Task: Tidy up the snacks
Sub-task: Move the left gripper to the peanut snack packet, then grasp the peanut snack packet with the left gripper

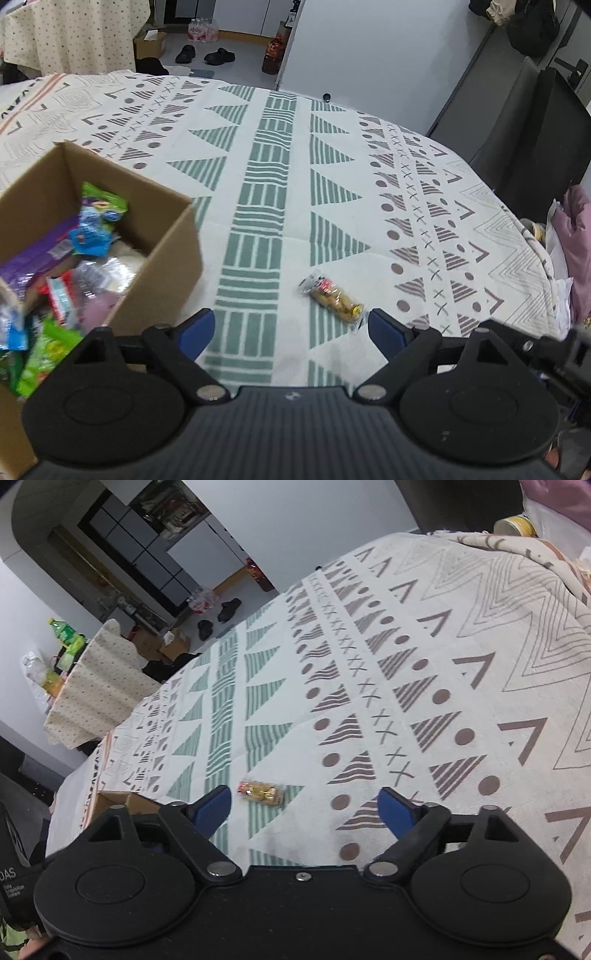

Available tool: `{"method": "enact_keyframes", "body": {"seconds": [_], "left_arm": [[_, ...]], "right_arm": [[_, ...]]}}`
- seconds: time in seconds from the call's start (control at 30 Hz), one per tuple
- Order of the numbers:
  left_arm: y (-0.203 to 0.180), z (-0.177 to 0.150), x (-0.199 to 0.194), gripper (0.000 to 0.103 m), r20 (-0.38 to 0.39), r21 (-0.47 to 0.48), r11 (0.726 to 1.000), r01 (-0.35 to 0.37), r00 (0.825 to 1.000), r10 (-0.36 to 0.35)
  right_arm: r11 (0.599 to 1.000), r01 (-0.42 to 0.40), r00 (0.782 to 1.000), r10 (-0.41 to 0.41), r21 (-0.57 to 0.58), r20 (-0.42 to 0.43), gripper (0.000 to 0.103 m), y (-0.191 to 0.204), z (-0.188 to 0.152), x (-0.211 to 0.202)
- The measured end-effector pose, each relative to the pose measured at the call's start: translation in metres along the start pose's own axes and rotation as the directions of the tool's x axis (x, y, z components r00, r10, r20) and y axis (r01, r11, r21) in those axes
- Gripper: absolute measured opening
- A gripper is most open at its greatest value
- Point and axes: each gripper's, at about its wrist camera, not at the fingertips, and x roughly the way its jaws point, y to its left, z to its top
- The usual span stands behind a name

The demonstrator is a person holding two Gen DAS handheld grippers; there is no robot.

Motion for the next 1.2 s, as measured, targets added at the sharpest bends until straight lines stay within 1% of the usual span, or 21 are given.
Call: {"method": "enact_keyframes", "body": {"seconds": [0.1,0.17,0.23,0.3,0.37,0.6,0.73,0.83,0.87,0.9,0.97,1.0,1.1,1.2], "left_arm": [[-0.005,0.002,0.012,0.084,-0.002,-0.009,1.0,0.029,1.0,-0.029],[-0.009,0.004,0.02,0.082,-0.003,-0.008,0.999,0.041,0.999,-0.041],[-0.011,0.006,0.03,0.076,-0.01,-0.019,0.999,0.047,0.999,-0.048],[-0.012,0.011,0.042,0.068,-0.025,-0.035,0.998,0.052,0.998,-0.053],[-0.011,0.015,0.052,0.065,-0.033,-0.045,0.997,0.057,0.998,-0.059],[-0.014,0.016,0.078,0.057,-0.081,-0.048,0.998,0.031,0.996,-0.035],[-0.02,0.014,0.082,0.054,-0.075,-0.027,1.0,0.01,0.997,-0.013],[-0.027,0.015,0.086,0.045,-0.083,-0.005,1.0,-0.008,0.996,0.008],[-0.03,0.015,0.087,0.041,-0.087,0.005,1.0,-0.011,0.996,0.011],[-0.033,0.015,0.087,0.028,-0.09,0.016,1.0,-0.009,0.996,0.011],[-0.036,0.014,0.087,0.021,-0.099,0.03,1.0,0.006,0.995,-0.003],[-0.037,0.013,0.086,0.014,-0.099,0.04,0.999,0.003,0.995,0.001],[-0.041,0.009,0.08,0.013,-0.092,0.059,0.998,0.001,0.996,0.004],[-0.041,0.005,0.071,0.013,-0.084,0.068,0.998,0.015,0.996,-0.009]], "right_arm": [[1.0,0.005,1.0,-0.005,-0.003,-0.015,0.074,-0.002,0.0,0.008],[1.0,0.004,1.0,-0.005,-0.011,-0.026,0.072,-0.002,0.0,0.015],[1.0,0.007,0.999,-0.007,-0.01,-0.038,0.072,-0.002,0.0,0.02],[1.0,0.005,0.999,-0.005,-0.002,-0.044,0.072,-0.003,0.0,0.024],[1.0,0.006,0.999,-0.006,-0.002,-0.047,0.072,-0.004,0.001,0.027],[1.0,0.012,0.998,-0.011,0.009,-0.069,0.072,-0.008,0.003,0.041],[1.0,0.014,0.998,-0.013,0.013,-0.069,0.073,-0.011,0.004,0.042],[1.0,0.009,0.998,-0.007,0.019,-0.069,0.073,-0.013,0.005,0.041],[1.0,0.008,0.998,-0.006,0.019,-0.067,0.073,-0.013,0.005,0.04],[1.0,0.008,0.998,-0.006,0.019,-0.065,0.073,-0.014,0.005,0.038],[1.0,0.008,0.998,-0.007,0.021,-0.062,0.073,-0.015,0.005,0.036],[1.0,0.007,0.998,-0.006,0.024,-0.06,0.073,-0.016,0.005,0.035],[1.0,0.0,0.998,0.001,0.029,-0.055,0.073,-0.016,0.005,0.032],[1.0,-0.013,0.999,0.014,0.021,-0.048,0.073,-0.012,0.004,0.028]]}}
